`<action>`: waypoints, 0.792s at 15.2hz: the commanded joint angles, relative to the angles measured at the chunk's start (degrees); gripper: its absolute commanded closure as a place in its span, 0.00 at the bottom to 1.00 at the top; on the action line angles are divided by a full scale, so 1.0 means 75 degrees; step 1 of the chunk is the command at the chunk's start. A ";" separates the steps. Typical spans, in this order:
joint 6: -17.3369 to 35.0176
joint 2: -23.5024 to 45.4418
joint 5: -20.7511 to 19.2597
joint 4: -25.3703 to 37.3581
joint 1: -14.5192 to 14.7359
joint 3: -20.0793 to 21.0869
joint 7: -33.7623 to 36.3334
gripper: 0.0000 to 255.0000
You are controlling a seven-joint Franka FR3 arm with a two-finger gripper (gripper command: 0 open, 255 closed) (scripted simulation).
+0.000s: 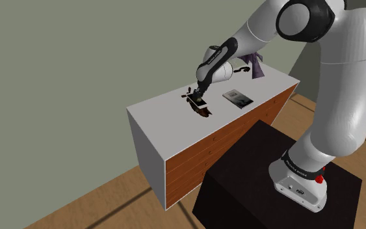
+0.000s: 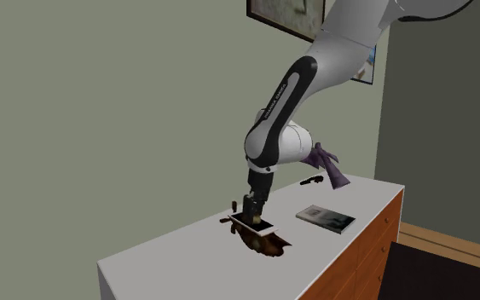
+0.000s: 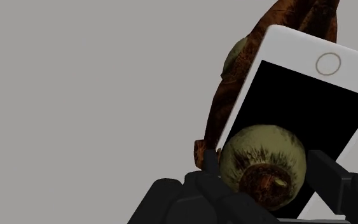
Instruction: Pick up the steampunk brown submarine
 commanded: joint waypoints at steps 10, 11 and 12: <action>-0.0784 -0.0865 -0.0225 -0.0126 0.0155 -0.0202 0.0190 1.00; -0.0866 -0.0950 -0.0249 -0.0128 0.0168 -0.0220 0.0210 1.00; -0.0948 -0.1033 -0.0274 -0.0128 0.0180 -0.0237 0.0230 1.00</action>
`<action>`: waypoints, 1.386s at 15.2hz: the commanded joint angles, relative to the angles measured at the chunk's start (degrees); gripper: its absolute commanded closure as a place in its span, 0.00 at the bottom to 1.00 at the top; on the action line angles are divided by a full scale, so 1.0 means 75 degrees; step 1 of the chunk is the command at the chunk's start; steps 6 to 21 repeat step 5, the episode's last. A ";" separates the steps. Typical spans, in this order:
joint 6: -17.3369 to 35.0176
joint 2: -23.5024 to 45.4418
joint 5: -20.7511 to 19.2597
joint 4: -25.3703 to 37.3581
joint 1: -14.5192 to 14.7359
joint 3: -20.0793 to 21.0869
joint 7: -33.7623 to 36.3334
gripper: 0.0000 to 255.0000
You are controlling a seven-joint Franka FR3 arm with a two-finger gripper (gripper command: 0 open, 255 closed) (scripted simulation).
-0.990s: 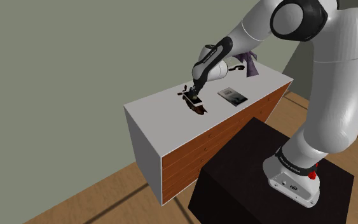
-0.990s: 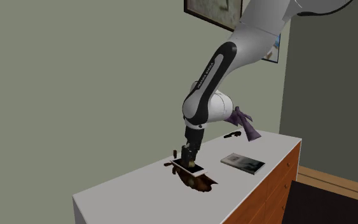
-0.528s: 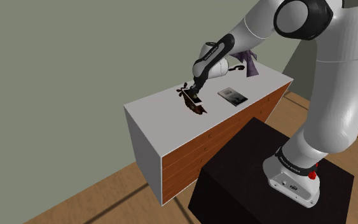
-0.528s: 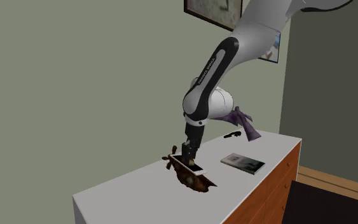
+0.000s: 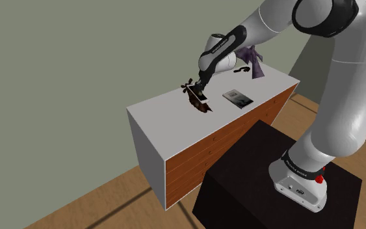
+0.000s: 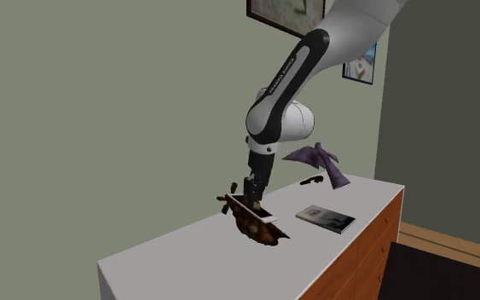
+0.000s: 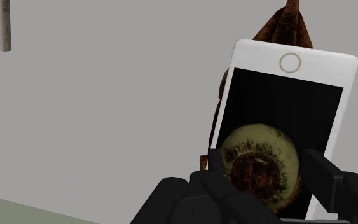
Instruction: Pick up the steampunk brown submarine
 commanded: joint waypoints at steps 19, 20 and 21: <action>-0.0331 -0.0346 -0.0101 -0.0004 0.0048 -0.0066 0.0082 1.00; -0.0331 -0.0346 -0.0101 -0.0004 0.0048 -0.0066 0.0082 1.00; -0.0331 -0.0346 -0.0101 -0.0004 0.0048 -0.0066 0.0082 1.00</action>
